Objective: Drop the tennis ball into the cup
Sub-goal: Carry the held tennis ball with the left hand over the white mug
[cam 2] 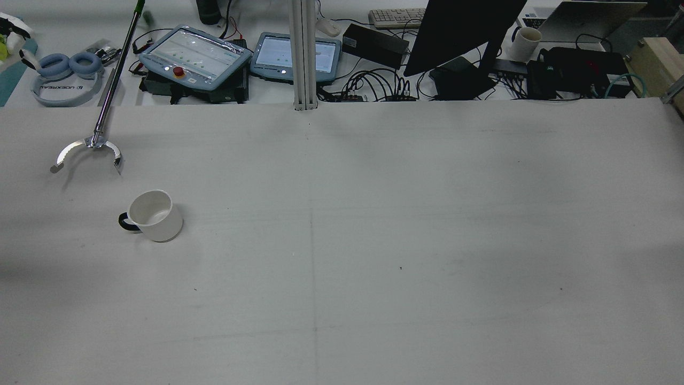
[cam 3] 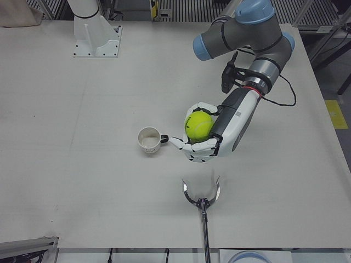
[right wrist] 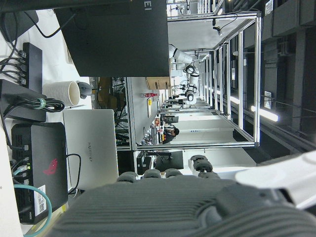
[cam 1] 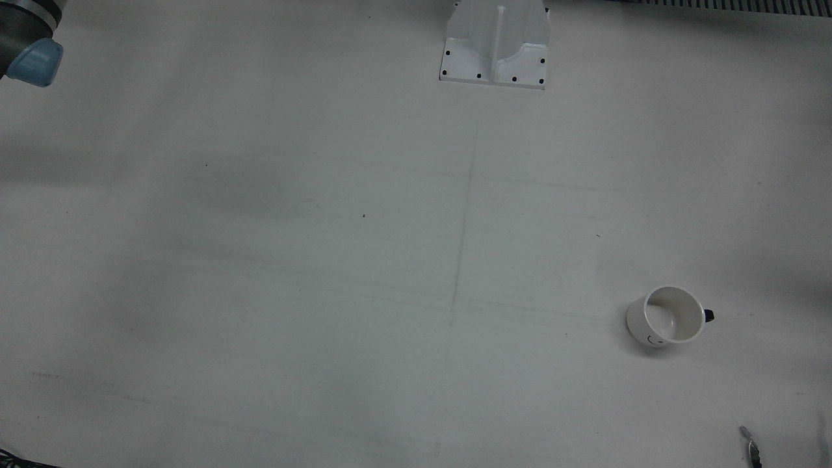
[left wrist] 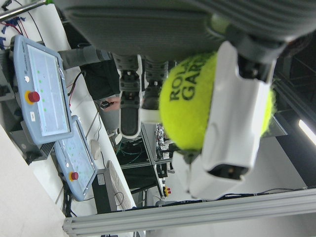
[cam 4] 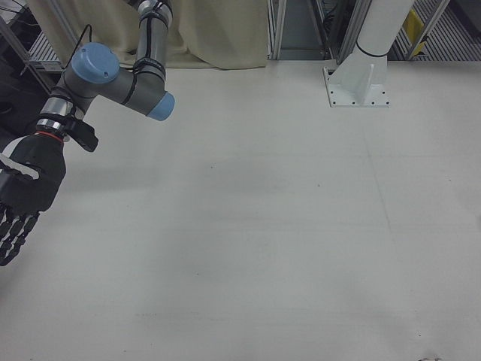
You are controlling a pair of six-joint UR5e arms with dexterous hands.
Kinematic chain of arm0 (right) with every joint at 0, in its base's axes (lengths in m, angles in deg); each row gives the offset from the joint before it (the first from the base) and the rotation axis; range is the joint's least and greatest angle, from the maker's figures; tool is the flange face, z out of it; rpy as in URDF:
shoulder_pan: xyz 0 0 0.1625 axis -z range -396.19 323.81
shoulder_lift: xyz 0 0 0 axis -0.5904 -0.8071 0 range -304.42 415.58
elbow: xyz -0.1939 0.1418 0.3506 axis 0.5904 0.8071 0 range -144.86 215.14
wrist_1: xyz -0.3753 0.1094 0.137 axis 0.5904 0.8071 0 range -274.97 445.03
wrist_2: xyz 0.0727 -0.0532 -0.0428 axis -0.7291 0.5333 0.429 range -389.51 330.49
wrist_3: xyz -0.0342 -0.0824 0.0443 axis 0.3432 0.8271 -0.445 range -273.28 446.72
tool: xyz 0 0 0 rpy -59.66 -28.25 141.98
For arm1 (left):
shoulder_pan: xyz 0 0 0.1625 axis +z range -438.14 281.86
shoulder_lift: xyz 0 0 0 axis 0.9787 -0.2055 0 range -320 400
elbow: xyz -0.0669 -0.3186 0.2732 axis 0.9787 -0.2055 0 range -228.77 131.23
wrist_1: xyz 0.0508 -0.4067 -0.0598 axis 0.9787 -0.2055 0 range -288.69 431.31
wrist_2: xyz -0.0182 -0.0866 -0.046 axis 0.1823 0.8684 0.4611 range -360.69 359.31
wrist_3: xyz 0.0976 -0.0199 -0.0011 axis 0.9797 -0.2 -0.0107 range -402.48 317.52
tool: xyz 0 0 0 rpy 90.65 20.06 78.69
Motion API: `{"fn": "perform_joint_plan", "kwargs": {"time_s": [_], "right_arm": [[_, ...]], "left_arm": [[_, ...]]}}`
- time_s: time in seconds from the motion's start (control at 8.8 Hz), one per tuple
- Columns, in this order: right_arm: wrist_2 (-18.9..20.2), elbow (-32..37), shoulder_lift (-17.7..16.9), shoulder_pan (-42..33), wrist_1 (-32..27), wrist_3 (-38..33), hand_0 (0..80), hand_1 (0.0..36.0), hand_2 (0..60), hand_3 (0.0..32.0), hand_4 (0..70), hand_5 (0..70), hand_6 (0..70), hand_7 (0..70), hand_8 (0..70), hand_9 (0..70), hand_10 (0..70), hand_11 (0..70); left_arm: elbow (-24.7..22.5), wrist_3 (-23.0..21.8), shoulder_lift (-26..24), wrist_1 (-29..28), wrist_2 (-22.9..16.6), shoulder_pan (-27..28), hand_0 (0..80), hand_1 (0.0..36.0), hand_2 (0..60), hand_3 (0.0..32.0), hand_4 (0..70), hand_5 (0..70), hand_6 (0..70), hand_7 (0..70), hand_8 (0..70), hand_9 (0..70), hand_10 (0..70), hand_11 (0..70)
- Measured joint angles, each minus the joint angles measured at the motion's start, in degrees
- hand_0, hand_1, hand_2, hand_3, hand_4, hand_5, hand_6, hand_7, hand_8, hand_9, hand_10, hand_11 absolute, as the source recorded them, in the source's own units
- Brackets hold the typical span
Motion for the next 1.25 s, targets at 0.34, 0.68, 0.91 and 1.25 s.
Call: {"fn": "perform_joint_plan", "kwargs": {"time_s": [0.34,0.68,0.91,1.25], "right_arm": [[0.00,0.12,0.00,0.01,0.00,0.00,0.0,0.0,0.0,0.0,0.0,0.0,0.0,0.0,0.0,0.0,0.0,0.0],[0.00,0.20,0.00,0.01,0.00,0.00,0.0,0.0,0.0,0.0,0.0,0.0,0.0,0.0,0.0,0.0,0.0,0.0],[0.00,0.21,0.00,0.01,0.00,0.00,0.0,0.0,0.0,0.0,0.0,0.0,0.0,0.0,0.0,0.0,0.0,0.0],[0.00,0.21,0.00,0.01,0.00,0.00,0.0,0.0,0.0,0.0,0.0,0.0,0.0,0.0,0.0,0.0,0.0,0.0]], "left_arm": [[-0.62,-0.15,-0.20,-1.25,0.25,6.68,80.0,36.0,60.0,0.0,45.9,22.0,51.2,70.0,47.0,68.7,24.4,39.1],[-0.75,0.47,-0.24,-2.10,0.82,14.04,80.0,36.0,60.0,0.0,45.3,23.5,59.8,70.0,48.1,67.9,23.9,38.2],[-0.56,0.99,-0.23,-2.72,1.72,17.92,80.0,36.0,60.0,0.0,43.7,20.0,45.7,70.0,45.4,67.6,23.7,37.8],[0.15,2.91,0.55,-4.64,2.21,21.25,80.0,36.0,60.0,0.0,42.7,23.8,63.9,70.0,48.0,66.2,23.4,37.1]]}}
